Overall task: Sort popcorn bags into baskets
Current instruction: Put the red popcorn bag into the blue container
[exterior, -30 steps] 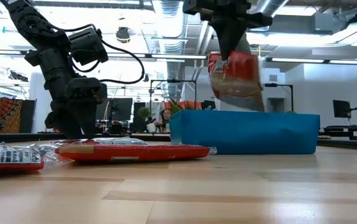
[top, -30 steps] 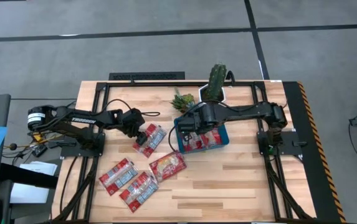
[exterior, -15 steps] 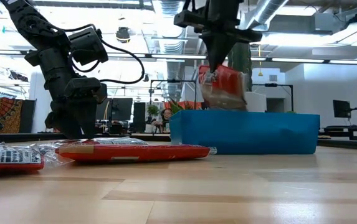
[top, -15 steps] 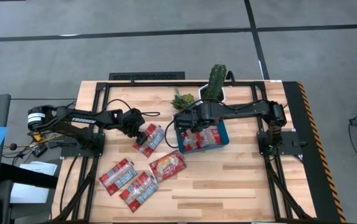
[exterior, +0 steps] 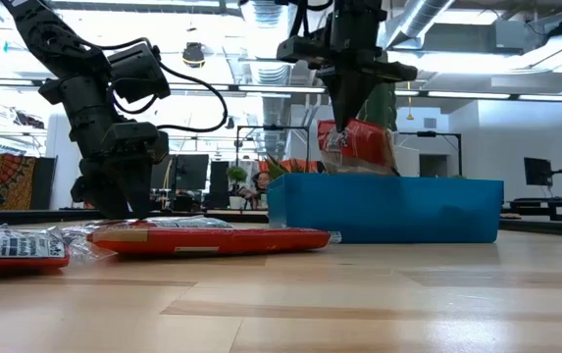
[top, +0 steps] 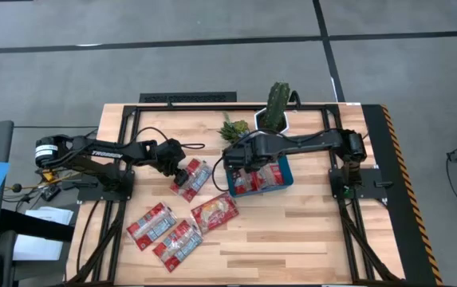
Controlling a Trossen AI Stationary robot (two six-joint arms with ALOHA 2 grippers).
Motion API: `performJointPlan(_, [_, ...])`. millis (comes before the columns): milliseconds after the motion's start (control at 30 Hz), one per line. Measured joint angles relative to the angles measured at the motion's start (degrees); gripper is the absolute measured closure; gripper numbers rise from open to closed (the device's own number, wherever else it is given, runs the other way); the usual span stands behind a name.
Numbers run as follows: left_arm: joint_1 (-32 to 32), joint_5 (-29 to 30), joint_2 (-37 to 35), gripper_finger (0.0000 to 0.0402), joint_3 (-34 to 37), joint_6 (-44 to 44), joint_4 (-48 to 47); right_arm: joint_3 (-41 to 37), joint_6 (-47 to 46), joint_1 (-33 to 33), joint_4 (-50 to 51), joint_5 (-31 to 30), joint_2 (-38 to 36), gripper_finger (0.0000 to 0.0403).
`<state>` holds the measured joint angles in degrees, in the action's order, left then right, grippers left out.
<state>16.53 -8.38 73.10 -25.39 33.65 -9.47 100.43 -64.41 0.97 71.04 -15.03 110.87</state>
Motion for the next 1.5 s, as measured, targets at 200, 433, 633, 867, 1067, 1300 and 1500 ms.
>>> performJointPlan(200, [0.0, 0.01, 0.0, 0.0155, 0.0, 0.0, 0.02, -0.81, 2.51, -0.45, -3.55, 0.97, 0.02, 0.0337])
performJointPlan(433, [0.0, 0.02, 0.0, 0.0155, 0.0, 0.0, 0.07, -0.82, 8.04, -1.75, -10.58, 2.72, 0.02, 0.0255])
performJointPlan(633, [0.02, 0.0, 0.0, 0.0155, 0.0, -0.02, 0.02, -0.77, 23.71, -0.74, -13.7, 8.46, -0.66, 0.0212])
performJointPlan(867, [0.06, -0.98, -0.01, 0.0155, 0.0, -0.99, 0.02, -0.69, 40.2, 4.77, -13.37, 9.84, 0.35, 0.0225])
performJointPlan(1067, [0.05, -8.79, 0.02, 0.0155, 0.0, -4.48, -0.43, -0.73, 70.2, 9.53, -21.73, 12.07, 1.2, 0.0226])
performJointPlan(1300, [0.0, -9.14, 0.02, 0.0155, 0.0, -4.16, -0.48, -0.62, 74.76, 9.77, -35.55, 16.97, 5.83, 0.0189])
performJointPlan(1500, [-0.07, -8.72, 0.09, 0.0155, 0.0, -6.25, -1.14, 0.07, 74.52, 10.54, -41.51, 18.43, 11.76, 0.0139])
